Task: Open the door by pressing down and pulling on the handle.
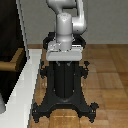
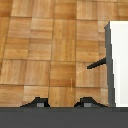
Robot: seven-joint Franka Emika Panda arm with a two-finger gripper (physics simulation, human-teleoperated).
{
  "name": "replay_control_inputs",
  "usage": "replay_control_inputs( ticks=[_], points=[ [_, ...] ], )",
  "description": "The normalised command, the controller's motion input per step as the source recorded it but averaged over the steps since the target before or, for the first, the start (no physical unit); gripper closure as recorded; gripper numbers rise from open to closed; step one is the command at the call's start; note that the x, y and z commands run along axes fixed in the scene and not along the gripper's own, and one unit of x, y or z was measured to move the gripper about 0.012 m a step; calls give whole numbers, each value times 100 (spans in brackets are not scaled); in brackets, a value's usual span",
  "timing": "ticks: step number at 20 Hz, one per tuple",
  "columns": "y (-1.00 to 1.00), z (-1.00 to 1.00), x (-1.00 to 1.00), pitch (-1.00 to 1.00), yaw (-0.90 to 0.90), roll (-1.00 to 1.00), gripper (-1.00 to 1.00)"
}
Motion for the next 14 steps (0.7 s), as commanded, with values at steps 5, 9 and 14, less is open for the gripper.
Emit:
replay_control_inputs(
  ticks=[5,9,14],
  points=[
    [0,0,0,0,0,0,-100],
    [0,0,0,0,0,0,-100],
    [0,0,0,0,0,0,-100]
  ],
)
